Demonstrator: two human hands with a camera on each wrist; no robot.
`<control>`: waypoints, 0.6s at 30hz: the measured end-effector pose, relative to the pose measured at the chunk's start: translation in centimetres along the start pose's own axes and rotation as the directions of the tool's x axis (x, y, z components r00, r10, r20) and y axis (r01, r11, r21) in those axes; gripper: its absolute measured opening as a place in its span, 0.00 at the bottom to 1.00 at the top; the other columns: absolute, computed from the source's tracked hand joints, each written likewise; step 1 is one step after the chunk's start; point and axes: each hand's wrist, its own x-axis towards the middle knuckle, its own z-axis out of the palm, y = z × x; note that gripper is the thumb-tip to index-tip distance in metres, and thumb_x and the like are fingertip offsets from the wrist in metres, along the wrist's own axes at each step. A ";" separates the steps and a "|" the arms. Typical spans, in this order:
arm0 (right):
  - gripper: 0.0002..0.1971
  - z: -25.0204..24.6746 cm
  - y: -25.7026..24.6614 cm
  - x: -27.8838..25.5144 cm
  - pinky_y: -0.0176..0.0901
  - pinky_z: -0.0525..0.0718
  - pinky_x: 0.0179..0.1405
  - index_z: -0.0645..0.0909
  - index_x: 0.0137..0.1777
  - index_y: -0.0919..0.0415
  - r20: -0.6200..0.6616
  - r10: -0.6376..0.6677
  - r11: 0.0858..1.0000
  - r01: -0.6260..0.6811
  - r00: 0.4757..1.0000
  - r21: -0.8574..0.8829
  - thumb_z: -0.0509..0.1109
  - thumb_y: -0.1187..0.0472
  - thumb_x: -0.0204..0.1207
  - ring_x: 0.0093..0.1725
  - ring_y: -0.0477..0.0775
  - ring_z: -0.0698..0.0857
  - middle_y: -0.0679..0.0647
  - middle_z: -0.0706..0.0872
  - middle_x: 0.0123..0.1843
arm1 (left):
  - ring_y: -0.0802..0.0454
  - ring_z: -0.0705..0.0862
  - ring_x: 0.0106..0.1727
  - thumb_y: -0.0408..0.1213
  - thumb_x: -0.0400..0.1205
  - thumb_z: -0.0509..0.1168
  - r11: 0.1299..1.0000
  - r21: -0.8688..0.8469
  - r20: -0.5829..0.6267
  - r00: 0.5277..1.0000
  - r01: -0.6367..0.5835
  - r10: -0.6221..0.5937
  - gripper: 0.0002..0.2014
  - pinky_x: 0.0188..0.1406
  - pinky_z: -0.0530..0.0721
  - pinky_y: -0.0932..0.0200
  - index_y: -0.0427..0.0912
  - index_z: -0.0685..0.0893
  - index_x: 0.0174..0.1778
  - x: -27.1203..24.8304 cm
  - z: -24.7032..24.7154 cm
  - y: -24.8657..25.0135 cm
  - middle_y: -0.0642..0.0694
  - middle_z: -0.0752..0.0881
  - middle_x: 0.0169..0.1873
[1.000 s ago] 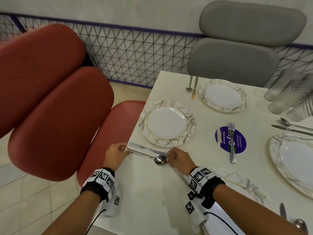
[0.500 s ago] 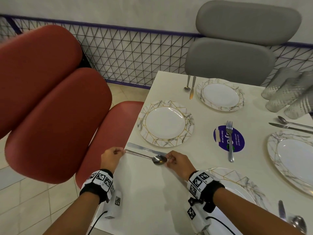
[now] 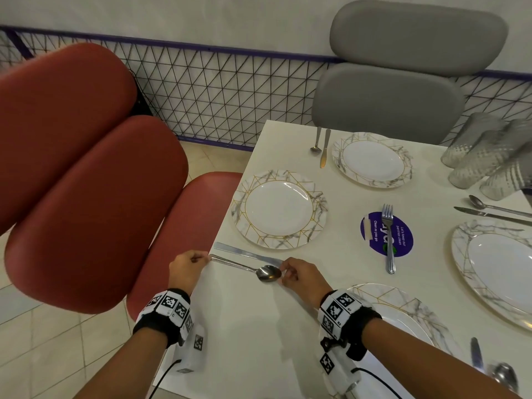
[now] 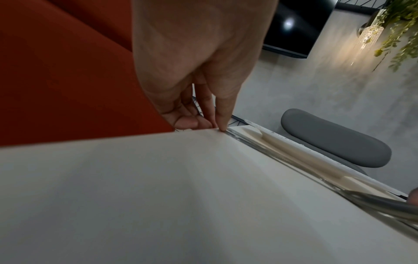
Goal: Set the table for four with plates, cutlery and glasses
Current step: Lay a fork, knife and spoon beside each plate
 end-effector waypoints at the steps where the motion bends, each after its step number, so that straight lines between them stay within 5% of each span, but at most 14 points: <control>1: 0.08 0.0 0.0 0.0 0.35 0.73 0.44 0.79 0.46 0.56 -0.001 -0.001 1.000 0.001 1.000 0.005 0.69 0.69 0.71 0.36 0.47 0.75 0.51 0.78 0.37 | 0.51 0.82 0.47 0.33 0.77 0.71 1.000 0.002 -0.001 1.000 0.006 -0.006 0.08 0.53 0.75 0.62 0.35 0.89 0.49 0.0 0.0 0.1 0.43 0.89 0.46; 8: 0.07 -1.9 0.0 -0.2 0.35 0.76 0.46 0.79 0.50 0.57 -0.013 -0.011 1.000 0.011 1.000 0.014 0.71 0.63 0.73 0.39 0.48 0.77 0.51 0.79 0.40 | 0.51 0.82 0.46 0.35 0.76 0.71 1.000 -0.015 -0.074 0.997 -0.012 0.011 0.10 0.55 0.77 0.59 0.37 0.88 0.52 -0.3 -0.4 0.7 0.42 0.89 0.46; 12: 0.08 -7.0 1.4 0.9 0.42 0.77 0.48 0.79 0.53 0.63 -0.195 -0.016 0.993 -0.007 0.981 -0.116 0.67 0.62 0.77 0.42 0.50 0.78 0.52 0.78 0.41 | 0.50 0.83 0.45 0.33 0.78 0.69 0.992 -0.042 -0.120 0.986 -0.123 0.117 0.09 0.51 0.76 0.59 0.39 0.87 0.52 -0.3 -0.3 2.5 0.40 0.89 0.46; 15: 0.06 -12.2 3.8 1.8 0.40 0.71 0.45 0.77 0.53 0.65 -0.377 0.024 0.969 -0.114 0.926 -0.219 0.65 0.66 0.77 0.44 0.54 0.76 0.54 0.75 0.42 | 0.50 0.83 0.46 0.35 0.79 0.68 0.977 -0.069 -0.100 0.976 -0.200 0.193 0.09 0.49 0.75 0.61 0.41 0.87 0.53 -0.7 0.7 5.0 0.43 0.88 0.46; 18: 0.13 -16.3 6.5 2.3 0.48 0.73 0.58 0.74 0.61 0.66 -0.501 0.182 0.903 -0.346 0.846 -0.256 0.64 0.65 0.77 0.59 0.63 0.77 0.64 0.78 0.56 | 0.54 0.82 0.44 0.35 0.79 0.67 0.949 -0.140 -0.033 0.959 -0.282 0.280 0.08 0.44 0.75 0.67 0.43 0.87 0.53 -1.7 2.4 7.8 0.46 0.87 0.47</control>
